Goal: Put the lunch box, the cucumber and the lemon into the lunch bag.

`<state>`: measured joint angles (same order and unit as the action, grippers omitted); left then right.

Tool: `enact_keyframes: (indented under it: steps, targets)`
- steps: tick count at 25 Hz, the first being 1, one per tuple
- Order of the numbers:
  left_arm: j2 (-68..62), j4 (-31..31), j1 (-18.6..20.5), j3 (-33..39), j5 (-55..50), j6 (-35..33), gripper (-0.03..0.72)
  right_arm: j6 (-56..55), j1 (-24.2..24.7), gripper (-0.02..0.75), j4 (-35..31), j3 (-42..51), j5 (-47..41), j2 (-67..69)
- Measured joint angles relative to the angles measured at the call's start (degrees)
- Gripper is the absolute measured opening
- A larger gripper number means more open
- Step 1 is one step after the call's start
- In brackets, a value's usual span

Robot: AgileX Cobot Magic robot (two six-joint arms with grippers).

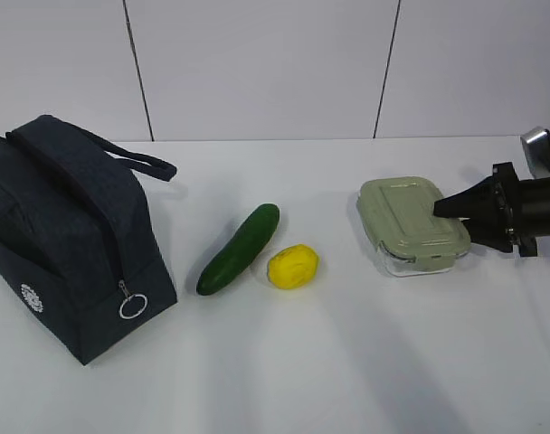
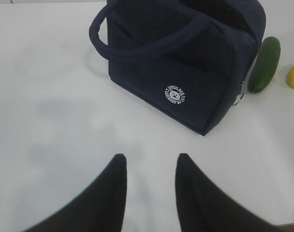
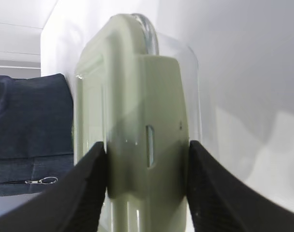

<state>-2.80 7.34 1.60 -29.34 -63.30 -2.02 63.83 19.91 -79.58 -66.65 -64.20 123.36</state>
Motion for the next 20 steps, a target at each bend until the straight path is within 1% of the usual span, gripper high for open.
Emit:
enact_keyframes:
  steps: [3,9,12,16,18,20]
  targets:
    - [-1.3,0.4,0.0,0.0,0.1,0.1,0.255,-0.6,-0.1,0.354,0.1,0.0,0.0,-1.8]
    - [-6.3,2.1,0.0,0.0,0.3,0.6,0.298,-2.4,-1.7,0.354,0.2,0.0,0.0,-5.4]
    - [-9.1,4.8,0.0,-0.3,0.4,2.0,0.302,-3.0,-2.6,0.354,0.3,0.0,-0.1,-6.7]
    - [-13.2,8.7,0.0,-1.9,0.6,8.0,0.303,-4.1,-3.2,0.354,0.6,0.0,-0.1,-8.8]
    - [-15.8,11.5,0.0,-2.6,1.3,10.5,0.304,-4.5,-3.2,0.354,0.7,0.1,-0.2,-9.8]
    - [-18.5,15.6,0.0,-2.8,3.4,11.3,0.304,-5.1,-3.2,0.354,0.7,0.1,-0.2,-10.9]
